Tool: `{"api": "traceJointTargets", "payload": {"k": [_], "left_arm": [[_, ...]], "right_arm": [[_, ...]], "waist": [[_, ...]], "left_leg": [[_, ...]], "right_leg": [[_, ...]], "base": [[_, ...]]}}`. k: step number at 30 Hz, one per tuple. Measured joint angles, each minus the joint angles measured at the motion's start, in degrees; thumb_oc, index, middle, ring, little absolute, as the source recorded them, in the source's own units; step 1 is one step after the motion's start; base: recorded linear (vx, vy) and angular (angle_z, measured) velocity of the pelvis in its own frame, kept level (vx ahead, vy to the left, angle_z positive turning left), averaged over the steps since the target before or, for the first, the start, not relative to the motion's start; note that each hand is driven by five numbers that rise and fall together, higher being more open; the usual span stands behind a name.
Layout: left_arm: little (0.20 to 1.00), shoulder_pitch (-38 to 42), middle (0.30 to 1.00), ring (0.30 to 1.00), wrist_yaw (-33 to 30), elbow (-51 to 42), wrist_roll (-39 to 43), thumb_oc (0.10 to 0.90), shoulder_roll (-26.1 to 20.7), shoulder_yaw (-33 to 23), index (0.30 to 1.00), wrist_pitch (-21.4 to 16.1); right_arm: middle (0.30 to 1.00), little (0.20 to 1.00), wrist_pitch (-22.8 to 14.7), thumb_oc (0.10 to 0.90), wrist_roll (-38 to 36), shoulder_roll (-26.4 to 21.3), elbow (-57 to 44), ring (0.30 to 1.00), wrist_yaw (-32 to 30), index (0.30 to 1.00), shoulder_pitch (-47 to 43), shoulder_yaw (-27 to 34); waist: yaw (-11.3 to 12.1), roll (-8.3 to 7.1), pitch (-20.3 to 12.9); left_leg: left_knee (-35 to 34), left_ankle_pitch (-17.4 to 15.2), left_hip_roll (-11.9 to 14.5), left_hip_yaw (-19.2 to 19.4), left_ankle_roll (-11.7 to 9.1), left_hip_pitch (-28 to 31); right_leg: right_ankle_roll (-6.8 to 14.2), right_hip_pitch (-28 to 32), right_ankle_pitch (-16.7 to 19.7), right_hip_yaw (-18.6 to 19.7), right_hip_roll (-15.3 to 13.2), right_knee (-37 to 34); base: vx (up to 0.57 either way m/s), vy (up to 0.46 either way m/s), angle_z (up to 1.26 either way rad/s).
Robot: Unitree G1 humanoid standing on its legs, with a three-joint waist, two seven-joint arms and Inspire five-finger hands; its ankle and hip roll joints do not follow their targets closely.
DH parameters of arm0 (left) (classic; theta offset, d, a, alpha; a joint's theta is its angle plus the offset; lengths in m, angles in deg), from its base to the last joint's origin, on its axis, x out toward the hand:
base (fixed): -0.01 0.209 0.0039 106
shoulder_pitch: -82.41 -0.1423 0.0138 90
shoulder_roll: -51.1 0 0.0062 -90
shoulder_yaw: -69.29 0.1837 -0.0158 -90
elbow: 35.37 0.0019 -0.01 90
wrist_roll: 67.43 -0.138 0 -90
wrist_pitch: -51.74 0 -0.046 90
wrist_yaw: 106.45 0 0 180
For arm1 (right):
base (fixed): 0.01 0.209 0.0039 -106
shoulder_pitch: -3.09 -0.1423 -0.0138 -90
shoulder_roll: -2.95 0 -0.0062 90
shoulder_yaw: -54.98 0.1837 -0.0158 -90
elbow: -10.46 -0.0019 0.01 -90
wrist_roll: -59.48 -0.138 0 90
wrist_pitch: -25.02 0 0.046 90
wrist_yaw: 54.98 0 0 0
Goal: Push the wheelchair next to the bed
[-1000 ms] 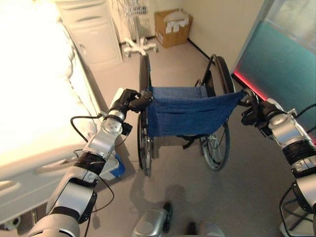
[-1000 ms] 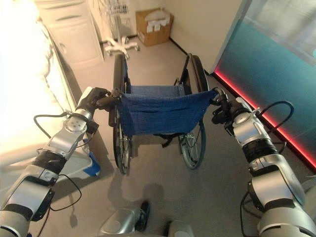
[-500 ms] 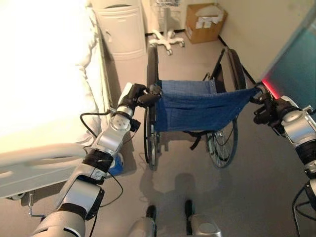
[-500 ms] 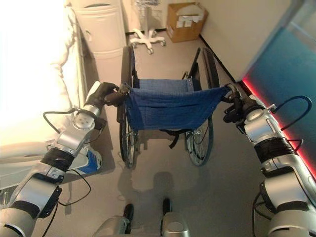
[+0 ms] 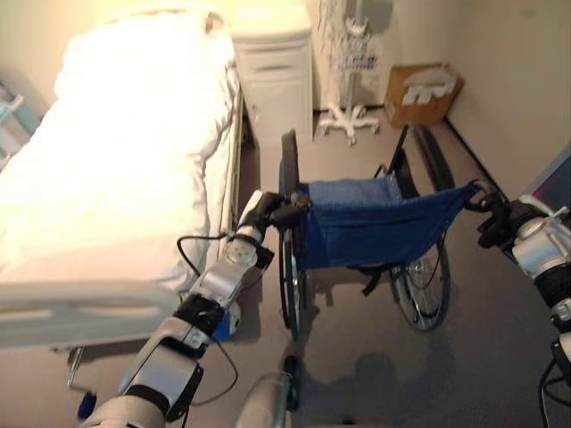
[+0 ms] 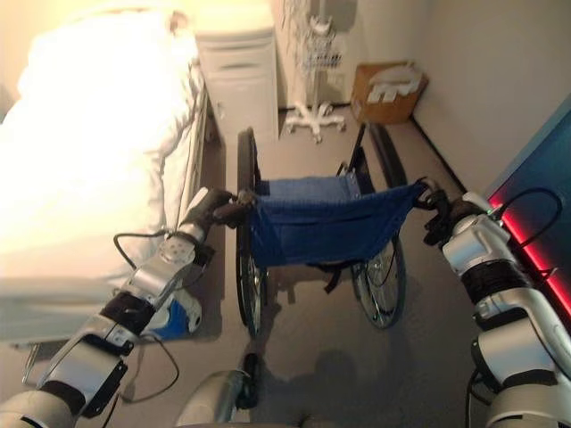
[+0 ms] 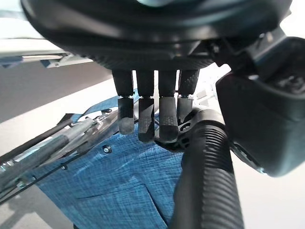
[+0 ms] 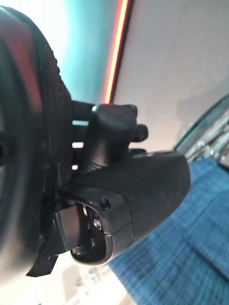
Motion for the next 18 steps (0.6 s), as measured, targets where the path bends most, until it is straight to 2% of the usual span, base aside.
{"api": "traceJointTargets", "payload": {"k": [1,2,3,4,5,6,7,8,9,10,11,12,13,14,15,16,18], "left_arm": [[0.300,-0.2,0.300,0.300,0.5,0.4,0.2,0.400,-0.4,-0.2,0.300,-0.2],[0.300,-0.1,0.300,0.300,0.5,0.5,-0.2,0.400,-1.8,-0.1,0.300,-0.3],[0.300,0.8,0.300,0.300,1.0,0.5,-0.2,0.400,-3.3,0.3,0.300,-0.4],[0.300,1.7,0.300,0.300,1.2,0.8,0.0,0.400,-3.5,0.5,0.300,-0.5],[0.300,2.9,0.300,0.300,1.3,2.0,0.0,0.400,-3.4,0.8,0.300,-0.9],[0.300,4.8,0.300,0.300,1.7,4.2,0.1,0.400,-3.2,2.0,0.300,-0.9],[0.300,5.4,0.300,0.300,1.9,5.3,0.0,0.400,-3.2,2.6,0.300,-0.9],[0.300,5.5,0.300,0.300,1.9,5.2,0.0,0.400,-3.2,2.6,0.300,-0.9],[0.300,5.6,0.300,0.300,2.3,5.2,0.1,0.400,-3.6,2.7,0.300,-0.9],[0.300,5.9,0.300,0.300,2.8,5.0,0.1,0.400,-3.9,2.3,0.300,-1.0],[0.300,6.3,0.300,0.300,2.9,5.1,0.1,0.400,-4.2,2.2,0.300,-1.0],[0.300,7.3,0.300,0.300,3.1,5.3,0.1,0.400,-4.0,1.9,0.300,-1.0],[0.300,8.8,0.300,0.300,3.1,5.6,0.1,0.400,-4.3,1.0,0.300,-1.0],[0.300,9.8,0.300,0.300,3.6,6.0,0.1,0.400,-5.0,0.8,0.300,-0.9],[0.300,11.4,0.300,0.300,4.0,7.0,0.2,0.400,-5.0,-0.5,0.300,-0.9],[0.300,11.4,0.300,0.300,2.2,7.8,-0.2,0.400,-3.1,-1.0,0.300,-1.1],[0.300,11.5,0.300,0.300,1.7,6.7,-0.3,0.400,-3.3,-1.1,0.300,-1.0]], "right_arm": [[0.300,0.300,0.0,0.400,0.2,0.9,0.0,0.300,-0.2,0.300,1.0,0.0],[0.300,0.300,0.0,0.400,-0.2,2.9,0.7,0.300,-0.2,0.300,2.3,0.1],[0.300,0.300,0.0,0.400,-0.2,4.0,0.9,0.300,-0.3,0.300,3.7,0.5],[0.300,0.300,-0.1,0.400,-0.5,4.5,0.6,0.300,-0.3,0.300,3.9,1.8],[0.300,0.300,-0.2,0.400,-0.5,4.0,0.5,0.300,-0.9,0.300,4.3,2.6],[0.300,0.300,-0.2,0.400,-0.7,4.1,0.6,0.300,-1.0,0.300,5.1,4.0],[0.300,0.300,-0.3,0.400,-1.0,4.7,0.7,0.300,-1.3,0.300,5.8,4.5],[0.300,0.300,-0.4,0.400,-1.4,4.6,0.6,0.300,-1.3,0.300,5.7,4.6],[0.300,0.300,-1.3,0.400,-2.3,4.0,0.1,0.300,-1.3,0.300,5.6,4.7],[0.300,0.300,-1.7,0.400,-2.9,2.7,-1.9,0.300,-1.3,0.300,5.7,5.0],[0.300,0.300,-1.7,0.400,-3.3,2.3,-2.8,0.300,-1.3,0.300,5.6,5.3],[0.300,0.300,-1.7,0.400,-4.2,2.0,-4.2,0.300,-1.4,0.300,5.5,6.5],[0.300,0.300,-1.8,0.400,-4.6,1.5,-5.4,0.300,-1.6,0.300,4.6,7.1],[0.300,0.300,-1.7,0.400,-4.6,1.8,-5.5,0.300,-1.6,0.300,3.8,7.2],[0.300,0.300,-1.5,0.400,-4.6,1.3,-5.5,0.300,-0.8,0.300,1.8,7.7],[0.300,0.300,-1.3,0.400,-4.4,1.4,-5.5,0.300,-0.9,0.300,1.7,8.9],[0.300,0.300,-0.8,0.400,-3.0,1.3,-5.7,0.300,-0.1,0.300,0.5,9.1]], "waist": [[-0.2,-0.59,-0.3],[-1.0,-4.20,-2.1],[-1.6,-8.17,-2.9],[-2.9,-7.81,-2.5],[-3.4,-7.04,-2.0],[-3.6,-6.59,-1.8],[-4.0,-5.65,-1.1],[-4.0,-5.55,-0.6],[-3.9,-3.95,1.0],[-4.2,-2.84,2.1],[-4.5,-2.58,2.4],[-5.7,-1.91,3.4],[-6.9,-2.90,4.2],[-7.7,-5.14,4.9],[-9.5,-6.81,6.9],[-9.6,-5.81,7.5],[-9.0,-5.38,7.7]], "left_leg": [[-1.3,0.4,-0.9,-1.6,6.3,0.9],[-3.3,0.5,-3.3,-3.2,5.6,1.1],[-4.5,-1.5,-5.1,-2.1,5.6,1.9],[-1.3,-3.2,-4.3,-0.5,7.7,1.8],[0.0,-3.4,-4.0,-1.1,9.2,1.6],[-0.7,-2.9,-4.6,-7.4,8.3,2.2],[-3.6,-2.0,-5.3,-11.7,8.2,4.8],[-4.6,-1.7,-5.3,-13.0,8.1,6.1],[-5.8,-0.9,-5.3,-15.7,7.1,8.5],[-6.1,-0.8,-5.2,-18.9,6.8,9.3],[-6.5,-0.7,-5.3,-19.7,6.6,9.5],[-7.6,-1.3,-5.3,-20.1,5.6,9.5],[-8.8,-3.8,-5.2,-18.7,5.6,9.4],[-7.0,-4.6,-7.3,-16.0,7.7,9.5],[1.8,-9.4,-7.6,-14.7,6.2,9.5],[2.6,-9.8,-9.1,-19.2,6.8,9.6],[1.6,-9.0,-9.4,-23.2,5.6,9.6]], "right_leg": [[0.2,0.5,-1.9,0.8,0.5,1.5],[-0.3,-0.9,-4.0,1.4,-0.5,3.9],[0.8,-2.4,-4.8,-0.7,-3.3,6.5],[1.1,-5.9,-6.0,-0.1,-2.7,16.1],[1.2,-9.7,-5.7,0.8,-2.9,24.6],[-0.5,-16.8,-3.8,3.2,-3.5,37.9],[-0.5,-20.3,-3.8,6.0,-2.9,41.3],[-0.5,-21.0,-3.8,6.2,-2.6,40.7],[-0.5,-22.8,-3.8,6.3,-2.5,38.3],[-0.2,-23.9,-3.3,6.6,-2.3,33.3],[0.6,-24.7,-2.7,7.2,-2.2,29.9],[1.4,-26.0,-2.0,8.2,-2.4,23.1],[2.5,-25.6,0.2,10.4,-3.6,11.4],[4.8,-24.6,1.9,11.5,-6.6,4.7],[10.8,-22.3,9.3,11.4,-10.2,1.1],[10.4,-21.3,11.2,12.0,-10.1,0.1],[10.3,-20.1,12.4,12.2,-8.9,-2.5]], "base": [[0.24,0.116,0.15],[0.27,0.152,0.38],[0.36,0.160,0.58],[0.31,0.078,0.50],[0.32,0.006,0.52],[0.28,-0.032,0.34],[0.31,-0.096,0.15],[0.32,-0.143,-0.17],[0.36,-0.163,-0.24],[0.45,-0.187,-0.18],[0.56,-0.188,0.06],[0.68,-0.192,0.33],[0.59,-0.131,0.47],[0.51,-0.108,0.83],[0.55,-0.198,0.80],[0.45,-0.192,0.59],[0.37,-0.202,0.17]]}}
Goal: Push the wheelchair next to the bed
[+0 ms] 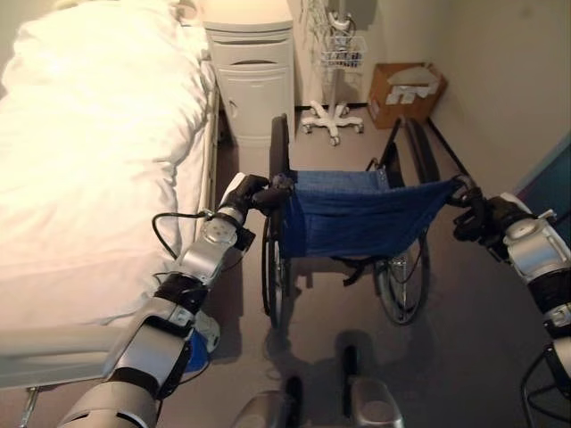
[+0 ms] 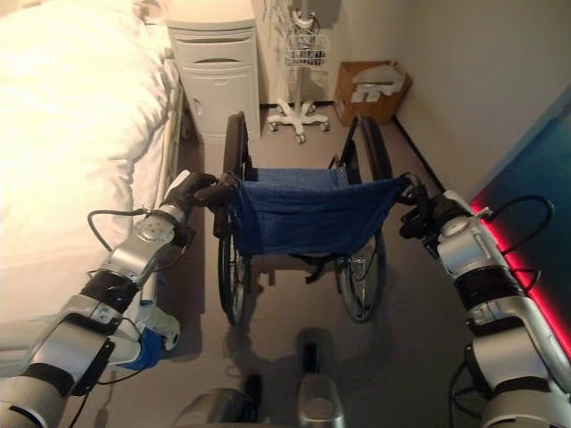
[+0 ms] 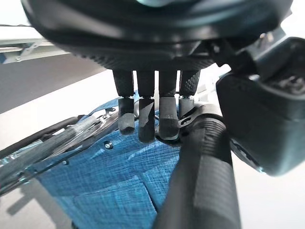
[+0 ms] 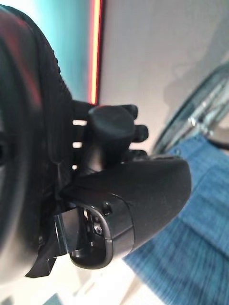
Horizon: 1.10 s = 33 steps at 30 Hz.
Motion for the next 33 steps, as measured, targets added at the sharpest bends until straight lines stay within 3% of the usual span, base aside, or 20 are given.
{"api": "traceJointTargets", "payload": {"k": [2,5,6,7,9,10,14,16,17,22,23,24,25,26,27,28,29,30,31,33], "left_arm": [[0.300,0.0,0.300,0.300,0.7,-1.6,-0.2,0.400,-0.6,-0.3,0.300,0.2],[0.300,-1.3,0.300,0.300,1.1,-3.5,-0.8,0.400,0.3,-0.2,0.300,0.3],[0.300,-1.6,0.300,0.300,1.3,-5.6,-0.8,0.400,0.0,-0.5,0.300,0.2],[0.300,-2.1,0.300,0.300,1.4,-6.6,-0.8,0.400,0.4,-0.7,0.300,-0.2],[0.300,-2.4,0.300,0.300,1.6,-6.8,-0.2,0.400,1.2,-0.2,0.300,-0.3],[0.300,-2.0,0.300,0.300,1.6,-6.8,0.8,0.400,2.2,0.6,0.300,-0.6],[0.300,-1.5,0.300,0.300,-0.2,-8.6,1.5,0.400,2.8,0.9,0.300,-2.8],[0.300,-1.8,0.300,0.300,-1.0,-8.4,1.5,0.400,3.7,0.9,0.300,-2.8],[0.300,-1.9,0.300,0.300,-1.0,-8.5,1.5,0.400,3.9,1.0,0.300,-2.9],[0.300,-1.9,0.300,0.300,-1.9,-7.5,1.4,0.400,4.0,0.9,0.300,-3.0],[0.300,-1.5,0.300,0.300,-2.0,-7.0,1.4,0.400,4.0,0.9,0.300,-2.8],[0.300,-1.5,0.300,0.300,-2.3,-7.0,1.5,0.400,4.0,0.8,0.300,-2.8],[0.300,-1.3,0.300,0.300,-2.5,-6.7,1.5,0.400,2.5,1.0,0.300,-2.8],[0.300,-0.8,0.300,0.300,-2.5,-6.7,1.6,0.400,1.6,1.0,0.300,-2.8],[0.300,0.8,0.300,0.300,-2.9,-4.5,1.6,0.400,2.4,1.0,0.300,-2.7],[0.300,1.1,0.300,0.300,-3.3,-3.0,1.6,0.400,2.7,1.3,0.300,-2.2],[0.300,0.6,0.300,0.300,-3.1,0.6,1.3,0.400,3.3,2.0,0.300,-1.8],[0.300,0.4,0.300,0.300,-2.6,0.8,1.3,0.400,3.8,2.4,0.300,-1.2],[0.300,-3.9,0.300,0.300,-2.9,-0.3,1.4,0.400,2.1,1.7,0.300,-0.4],[0.300,-9.9,0.300,0.300,-1.8,-4.7,2.7,0.400,0.1,-0.6,0.300,-0.5]], "right_arm": [[0.300,0.300,1.4,0.400,1.5,-0.9,-0.7,0.300,2.2,0.300,-0.5,-0.1],[0.300,0.300,3.2,0.400,3.8,-2.2,-0.6,0.300,5.0,0.300,-0.5,-0.4],[0.300,0.300,3.2,0.400,4.3,-2.9,-0.4,0.300,6.7,0.300,-0.6,-0.7],[0.300,0.300,3.2,0.400,5.5,-3.0,-0.2,0.300,6.9,0.300,-0.9,-0.9],[0.300,0.300,3.2,0.400,5.6,-4.6,-0.1,0.300,6.9,0.300,-1.0,-1.6],[0.300,0.300,3.2,0.400,5.5,-6.9,-0.1,0.300,6.9,0.300,-1.6,-2.7],[0.300,0.300,3.2,0.400,5.6,-7.4,1.7,0.300,6.8,0.300,-3.4,-2.8],[0.300,0.300,3.2,0.400,6.1,-8.0,1.9,0.300,6.4,0.300,-3.8,-3.3],[0.300,0.300,3.2,0.400,6.8,-8.2,1.9,0.300,6.3,0.300,-3.9,-3.3],[0.300,0.300,3.2,0.400,7.2,-7.7,1.9,0.300,6.7,0.300,-3.8,-3.3],[0.300,0.300,3.2,0.400,6.9,-7.6,1.7,0.300,7.0,0.300,-3.9,-3.4],[0.300,0.300,3.3,0.400,6.5,-7.2,1.9,0.300,7.6,0.300,-4.3,-3.8],[0.300,0.300,3.4,0.400,5.9,-6.5,2.3,0.300,7.6,0.300,-4.8,-4.8],[0.300,0.300,3.6,0.400,4.7,-5.8,3.1,0.300,7.7,0.300,-5.6,-5.4],[0.300,0.300,4.0,0.400,3.9,-4.4,4.6,0.300,7.3,0.300,-5.7,-5.4],[0.300,0.300,4.3,0.400,3.6,-3.0,5.5,0.300,7.2,0.300,-6.1,-5.9],[0.300,0.300,4.9,0.400,3.6,-2.7,6.3,0.300,6.7,0.300,-7.2,-9.2],[0.300,0.300,5.0,0.400,3.6,-2.9,6.3,0.300,6.6,0.300,-7.3,-10.1],[0.300,0.300,4.7,0.400,3.1,-0.9,6.0,0.300,6.5,0.300,-6.9,-11.9],[0.300,0.300,4.1,0.400,3.0,-0.4,3.9,0.300,7.0,0.300,-6.6,-12.2]], "waist": [[-0.3,-1.41,0.2],[-0.6,-2.58,0.1],[-1.1,-4.20,-0.1],[-0.6,-4.75,0.0],[-0.5,-2.88,-0.6],[-0.5,-0.39,-1.3],[-0.8,-2.23,-1.5],[-0.9,-0.63,-1.6],[-0.8,-0.04,-1.6],[-1.3,0.07,-1.7],[-1.6,0.19,-1.8],[-2.6,-0.72,-2.7],[-3.3,-3.06,-4.1],[-3.9,-5.74,-4.9],[-3.1,-8.99,-4.5],[-1.9,-9.21,-4.3],[0.6,-6.49,-3.2],[0.8,-5.83,-2.7],[3.8,-6.95,-2.2],[6.4,-6.57,-0.3]], "left_leg": [[-1.8,-0.3,0.8,-1.6,-1.2,-0.1],[-6.5,-0.5,3.7,-1.1,-1.6,1.1],[-5.6,-0.5,4.4,1.5,-1.6,1.0],[1.9,-1.6,6.2,6.5,-2.9,-0.5],[3.3,-4.1,9.9,8.3,-5.9,-0.9],[-1.6,-4.6,12.1,6.7,-7.7,-1.2],[-6.2,-4.2,13.5,8.5,-7.7,-1.3],[-5.7,-3.7,14.5,9.1,-7.2,-0.9],[-6.7,-2.5,15.0,7.6,-9.2,-0.1],[-10.4,-0.5,16.0,6.2,-11.2,3.0],[-13.0,1.6,16.4,5.6,-12.3,3.9],[-17.0,6.1,16.3,4.4,-15.9,4.4],[-17.1,8.7,15.3,4.8,-20.1,1.7],[-13.9,10.6,13.6,4.5,-19.3,-1.0],[5.6,11.3,10.9,6.8,-18.2,-10.2],[19.2,13.2,9.9,6.5,-15.7,-15.6],[53.5,16.6,5.7,2.4,-13.9,-28.1],[63.3,15.6,4.1,3.2,-12.5,-31.8],[66.2,15.5,3.7,8.9,-11.9,-38.5],[63.2,15.4,7.3,16.7,-11.6,-51.3]], "right_leg": [[-1.7,2.1,3.3,1.1,0.2,-1.2],[-2.9,1.8,3.2,0.1,1.0,1.8],[-5.1,1.5,3.6,-1.4,0.7,1.2],[-8.7,1.5,4.9,-5.7,0.0,1.4],[-9.3,1.4,4.4,-8.4,1.5,2.0],[-10.1,-0.5,3.1,-8.2,3.4,3.9],[-11.4,-3.1,1.5,-10.2,2.6,5.7],[-11.8,-3.0,0.6,-10.7,3.5,7.1],[-11.9,-3.2,-0.6,-10.5,4.0,8.9],[-12.5,-3.1,-3.9,-9.7,4.2,12.7],[-13.1,-3.0,-4.4,-10.0,5.2,12.8],[-14.8,-4.3,-6.1,-10.4,5.6,13.7],[-17.4,-7.1,-8.7,-9.3,5.4,17.3],[-18.0,-9.1,-9.5,-7.5,3.6,18.4],[-20.0,-8.3,-9.7,-7.5,2.0,17.5],[-20.3,-6.3,-8.4,-7.5,2.4,16.3],[-19.9,-2.1,-7.8,-5.9,5.4,15.5],[-19.4,-0.6,-7.5,-6.5,5.2,15.1],[-18.9,3.3,-8.7,-5.4,5.0,14.7],[-21.1,7.1,-9.5,-6.2,4.9,14.5]], "base": [[0.38,-0.230,0.61],[0.25,-0.211,0.85],[0.11,-0.155,0.64],[0.09,-0.133,0.52],[0.09,-0.117,0.49],[0.10,-0.090,0.54],[0.16,-0.085,0.41],[0.23,-0.116,0.13],[0.29,-0.161,0.04],[0.21,-0.150,0.11],[0.19,-0.280,0.42],[0.22,-0.328,0.58],[0.18,-0.251,0.65],[0.25,-0.224,0.70],[0.27,-0.210,0.40],[0.30,-0.176,0.00],[0.26,-0.096,-0.46],[0.32,-0.072,-0.99],[0.28,-0.048,-0.94],[0.48,0.120,-1.18]]}}
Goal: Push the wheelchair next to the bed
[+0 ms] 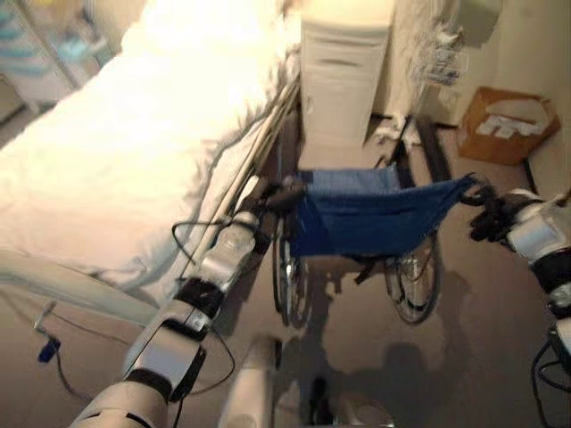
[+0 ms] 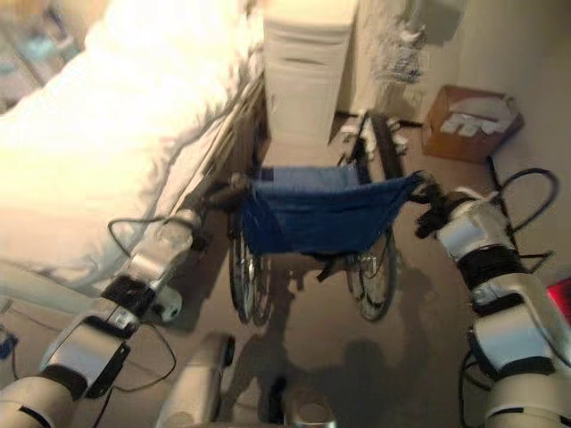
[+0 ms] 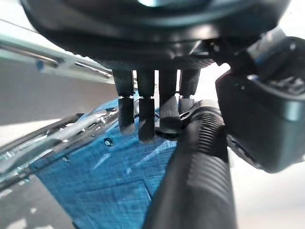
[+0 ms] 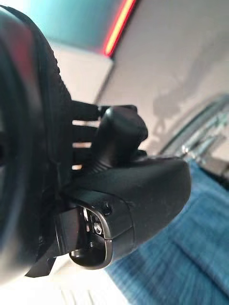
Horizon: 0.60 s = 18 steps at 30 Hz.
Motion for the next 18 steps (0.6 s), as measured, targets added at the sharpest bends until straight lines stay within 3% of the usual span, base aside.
{"api": "traceJointTargets", "payload": {"k": [1,2,3,4,5,6,7,8,9,10,11,12,13,14,15,16,17,18], "left_arm": [[0.300,-1.9,0.300,0.300,-0.3,-1.2,0.3,0.400,-1.0,0.0,0.300,-0.1],[0.300,-2.6,0.300,0.300,0.1,-1.8,0.4,0.400,-2.2,0.5,0.300,0.5],[0.300,-2.4,0.300,0.300,-0.2,-2.0,0.2,0.400,-1.0,-2.1,0.300,1.0],[0.300,-2.1,0.300,0.300,0.0,-1.4,0.2,0.400,1.0,-4.1,0.300,1.0],[0.300,-1.3,0.300,0.300,-0.1,0.1,0.3,0.400,2.3,-5.3,0.300,1.1],[0.300,0.2,0.300,0.300,1.4,0.7,0.4,0.400,1.1,-4.1,0.300,2.7],[0.300,0.4,0.300,0.300,1.9,0.4,0.4,0.400,0.9,-4.1,0.300,3.5],[0.300,-0.8,0.300,0.300,3.2,-1.5,1.4,0.400,0.0,-3.8,0.300,3.6],[0.300,-0.6,0.300,0.300,3.4,-3.3,2.9,0.400,0.4,-1.8,0.300,2.9],[0.300,-0.2,0.300,0.300,3.1,-2.7,3.2,0.400,0.4,0.3,0.300,2.4],[0.300,0.2,0.300,0.300,2.8,-3.0,3.1,0.400,0.5,1.3,0.300,2.6],[0.300,0.6,0.300,0.300,2.8,-4.1,2.6,0.400,1.3,2.1,0.300,2.5],[0.300,-2.1,0.300,0.300,4.3,-6.2,3.5,0.400,0.6,0.0,0.300,1.7],[0.300,-4.3,0.300,0.300,5.2,-7.1,4.5,0.400,0.1,-1.3,0.300,0.7],[0.300,-6.0,0.300,0.300,5.1,-6.8,4.8,0.400,-0.1,-1.4,0.300,0.2],[0.300,-5.1,0.300,0.300,5.7,-5.8,4.8,0.400,-0.9,0.6,0.300,0.3],[0.300,-4.5,0.300,0.300,5.9,-5.8,4.8,0.400,-1.1,0.8,0.300,0.2],[0.300,-3.0,0.300,0.300,5.1,-5.5,4.7,0.400,-1.3,0.3,0.300,-0.1]], "right_arm": [[0.300,0.300,-0.7,0.400,0.1,1.4,-0.1,0.300,-0.3,0.300,0.7,0.0],[0.300,0.300,-1.4,0.400,0.0,2.6,-1.2,0.300,-1.5,0.300,2.6,1.4],[0.300,0.300,-1.4,0.400,-0.1,0.2,-4.4,0.300,-0.1,0.300,0.6,1.4],[0.300,0.300,-1.2,0.400,-0.2,-2.3,-7.4,0.300,0.7,0.300,0.5,2.2],[0.300,0.300,-0.8,0.400,0.2,-3.0,-8.3,0.300,1.7,0.300,-0.9,3.4],[0.300,0.300,-1.1,0.400,1.2,-2.0,-6.7,0.300,1.2,0.300,-1.0,3.1],[0.300,0.300,-1.4,0.400,1.5,-1.3,-5.4,0.300,1.2,0.300,-1.1,3.1],[0.300,0.300,-1.5,0.400,3.7,-0.2,-2.7,0.300,0.5,0.300,-1.1,2.5],[0.300,0.300,-2.6,0.400,5.0,-0.7,-0.2,0.300,0.5,0.300,-0.5,2.6],[0.300,0.300,-3.7,0.400,5.0,0.2,3.2,0.300,0.0,0.300,0.3,2.6],[0.300,0.300,-3.9,0.400,4.9,0.1,4.2,0.300,-0.2,0.300,0.6,2.5],[0.300,0.300,-5.0,0.400,4.9,-1.8,5.0,0.300,-1.0,0.300,0.1,3.0],[0.300,0.300,-6.6,0.400,4.8,-1.5,4.0,0.300,-1.7,0.300,-0.3,1.3],[0.300,0.300,-7.1,0.400,4.8,-1.0,3.6,0.300,-2.4,0.300,-0.1,0.8],[0.300,0.300,-7.4,0.400,4.8,0.2,3.7,0.300,-4.2,0.300,1.4,0.6],[0.300,0.300,-7.2,0.400,4.5,0.2,4.9,0.300,-4.2,0.300,1.6,0.2],[0.300,0.300,-7.1,0.400,4.5,-0.1,4.8,0.300,-4.3,0.300,1.6,0.2],[0.300,0.300,-7.2,0.400,3.8,0.6,4.8,0.300,-4.9,0.300,1.6,0.6]], "waist": [[2.7,-0.15,0.6],[1.7,0.32,0.5],[2.7,3.06,0.8],[2.1,4.93,0.7],[-0.1,9.44,1.4],[0.0,10.03,1.5],[0.1,10.02,1.5],[1.2,8.62,1.5],[2.4,6.69,1.7],[2.6,4.21,1.3],[2.7,4.58,1.1],[3.9,12.00,0.6],[9.4,11.46,-2.5],[8.8,11.20,-3.9],[8.0,11.33,-4.7],[8.6,9.53,-6.1],[8.5,9.21,-6.3],[9.0,7.67,-6.1]], "left_leg": [[-0.3,6.7,0.8,-0.7,3.5,-0.7],[-12.1,5.4,1.5,-4.2,4.0,3.6],[-29.3,2.6,4.8,-5.4,1.1,9.0],[-38.2,2.0,5.1,-6.6,0.3,11.9],[-53.4,0.0,6.2,-10.7,-2.8,19.7],[-58.3,-0.4,5.4,-10.5,-2.7,25.5],[-58.0,-1.4,4.3,-10.1,-1.3,27.5],[-61.4,-4.8,6.1,-5.7,3.6,29.4],[-62.2,-4.9,5.7,-5.0,3.8,31.3],[-60.6,-6.1,2.4,-1.9,5.6,32.9],[-60.0,-6.8,1.3,-1.8,6.7,33.9],[-63.9,-6.5,8.0,-4.2,9.0,36.3],[-67.2,-6.0,10.1,-5.6,8.1,41.0],[-65.7,-5.3,9.5,-5.7,7.4,42.6],[-67.1,-6.1,7.7,-4.2,5.1,46.9],[-71.0,-5.3,5.3,-3.9,4.7,49.0],[-71.6,-5.2,5.5,-4.1,4.5,48.9],[-69.6,-5.6,5.7,-4.9,3.7,47.4]], "right_leg": [[2.2,1.1,-1.7,0.2,0.7,-0.8],[13.1,2.2,-4.0,1.2,-0.2,0.3],[-0.1,-3.1,-5.7,9.7,1.1,10.3],[-4.7,1.3,-5.6,12.6,0.3,2.2],[2.8,7.3,0.2,11.8,3.4,-4.6],[2.5,9.0,0.0,11.8,6.6,-5.4],[2.8,10.1,-0.2,13.0,6.7,-6.2],[3.2,11.5,-0.5,12.5,7.6,-6.4],[4.2,12.2,-0.5,15.0,8.6,-7.4],[9.1,13.1,0.3,16.5,8.8,-7.8],[15.9,11.5,0.9,15.3,9.7,-5.8],[16.6,3.3,-2.8,12.1,13.7,8.1],[11.1,-1.1,-6.1,10.8,5.4,8.4],[11.1,1.7,-5.7,6.7,1.6,1.8],[10.8,5.8,-4.2,4.4,1.0,-2.6],[11.0,5.7,-4.3,4.0,0.0,-3.3],[11.0,5.4,-4.3,3.2,0.2,-3.2],[10.8,4.8,-4.2,3.4,0.5,-3.5]], "base": [[0.77,0.350,-0.98],[0.68,0.390,-0.67],[0.64,0.374,0.01],[0.32,0.199,0.42],[0.40,0.263,0.74],[0.40,0.275,0.65],[0.49,0.354,0.47],[0.29,0.190,0.60],[0.38,0.204,0.95],[0.29,0.112,0.95],[0.29,0.089,0.64],[0.33,0.074,-0.84],[0.30,0.062,-1.04],[0.22,0.019,-0.81],[0.08,0.005,0.26],[0.07,0.008,0.35],[0.08,0.053,0.10],[0.07,0.051,0.11]]}}
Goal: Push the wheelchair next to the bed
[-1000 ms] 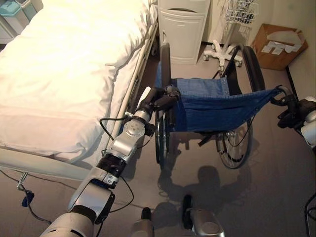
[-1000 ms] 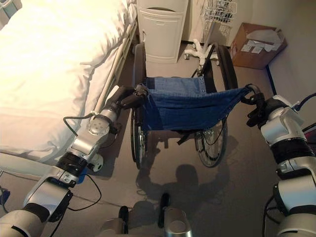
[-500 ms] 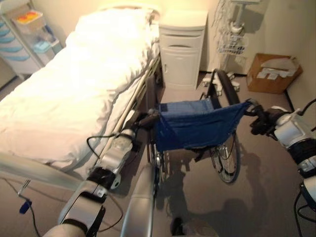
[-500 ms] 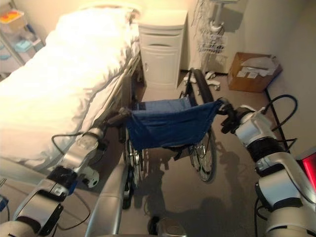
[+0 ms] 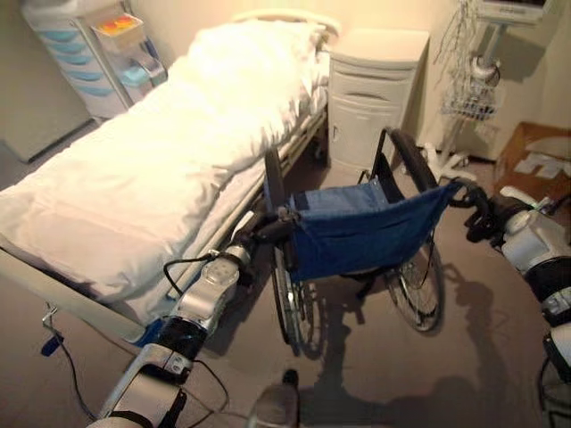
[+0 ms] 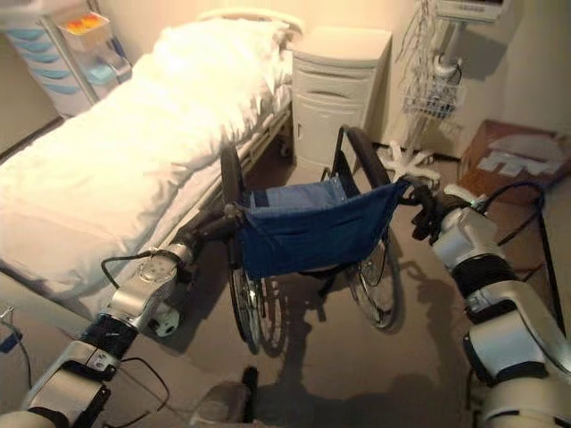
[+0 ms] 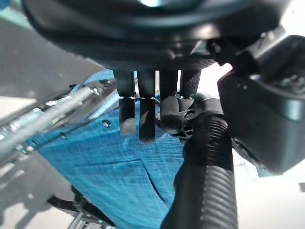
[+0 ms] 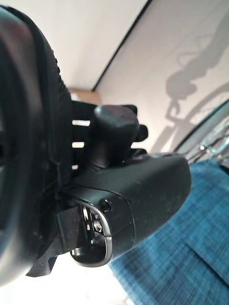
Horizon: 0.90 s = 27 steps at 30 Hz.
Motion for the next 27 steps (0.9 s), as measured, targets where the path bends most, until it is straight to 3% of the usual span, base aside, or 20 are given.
{"api": "traceJointTargets", "payload": {"k": [1,2,3,4,5,7,11,18,27], "left_arm": [[0.300,1.1,0.300,0.300,-0.4,0.5,0.0,0.400,-0.5,0.1,0.300,0.0],[0.300,3.1,0.300,0.300,-1.1,1.5,-0.9,0.400,-1.6,0.2,0.300,0.0],[0.300,4.0,0.300,0.300,-1.6,2.2,-1.9,0.400,-1.9,0.4,0.300,-0.2],[0.300,4.1,0.300,0.300,-2.1,2.3,-2.1,0.400,-1.9,0.3,0.300,-0.3],[0.300,3.8,0.300,0.300,-2.7,2.3,-2.1,0.400,-1.9,0.0,0.300,-0.6],[0.300,3.9,0.300,0.300,-4.3,2.5,-3.4,0.400,-2.3,-0.2,0.300,-1.3],[0.300,5.7,0.300,0.300,-6.0,4.0,-4.9,0.400,-2.2,-0.2,0.300,-1.2],[0.300,5.8,0.300,0.300,-5.9,3.9,-4.9,0.400,-1.9,-0.3,0.300,-1.6],[0.300,4.9,0.300,0.300,-6.0,4.3,-6.0,0.400,-1.7,-1.2,0.300,-1.6]], "right_arm": [[0.300,0.300,0.0,0.400,-0.8,0.7,0.4,0.300,-0.5,0.300,0.0,0.4],[0.300,0.300,0.1,0.400,-2.2,2.2,1.6,0.300,-0.8,0.300,-0.1,1.4],[0.300,0.300,0.1,0.400,-3.1,3.0,2.1,0.300,-1.0,0.300,-0.1,2.1],[0.300,0.300,0.1,0.400,-3.8,3.3,2.1,0.300,-1.3,0.300,-0.1,2.1],[0.300,0.300,0.1,0.400,-3.9,3.8,2.1,0.300,-1.8,0.300,0.0,2.2],[0.300,0.300,1.0,0.400,-4.4,5.4,2.3,0.300,-2.8,0.300,1.0,2.8],[0.300,0.300,1.2,0.400,-5.8,6.2,2.2,0.300,-3.4,0.300,0.5,4.1],[0.300,0.300,1.2,0.400,-5.8,5.6,1.9,0.300,-3.3,0.300,0.3,4.6],[0.300,0.300,1.2,0.400,-5.7,5.9,1.1,0.300,-3.4,0.300,0.5,4.8]], "waist": [[0.0,-1.69,0.3],[0.2,-3.53,0.0],[0.6,-3.81,-0.1],[0.8,-3.12,-0.5],[1.1,-1.27,-1.5],[0.4,-4.38,-2.3],[-0.4,-6.09,-2.9],[-0.6,-6.23,-3.0],[-0.7,-5.51,-3.4]], "left_leg": [[2.9,-1.7,-1.0,-0.1,-0.3,-3.0],[4.3,-3.0,-3.5,-1.2,0.9,-6.3],[2.2,-2.6,-3.9,-1.1,0.9,-6.8],[1.6,-2.6,-3.8,-1.2,0.9,-7.0],[1.3,0.6,-3.6,-2.4,1.7,-7.6],[-0.1,0.5,-5.1,-2.5,2.0,-7.1],[-1.0,0.2,-6.9,-2.3,2.4,-7.1],[-1.4,-0.6,-7.7,-2.7,3.6,-6.0],[-2.3,-0.7,-8.0,-2.2,3.8,-5.8]], "right_leg": [[-0.3,0.0,0.0,0.2,-0.1,-0.8],[-1.0,-0.1,0.1,0.3,-0.5,-1.9],[-1.0,0.1,0.0,-0.4,-0.3,-2.4],[-0.9,0.4,0.0,-1.0,0.4,-2.6],[-0.2,0.9,-0.6,-2.3,2.2,-2.5],[0.9,1.0,-1.7,-2.3,0.3,-2.0],[1.8,0.6,-2.2,-2.2,-1.5,-2.4],[1.9,1.0,-2.2,-1.8,-1.5,-1.1],[1.7,1.1,-2.4,-1.6,-2.2,-1.2]], "base": [[0.10,0.075,0.05],[0.05,0.045,-0.06],[0.05,0.044,-0.22],[0.04,0.018,-0.47],[0.06,0.006,-0.41],[0.08,-0.003,-0.10],[0.08,0.016,0.02],[0.09,0.028,0.06],[0.09,0.099,-0.03]]}}
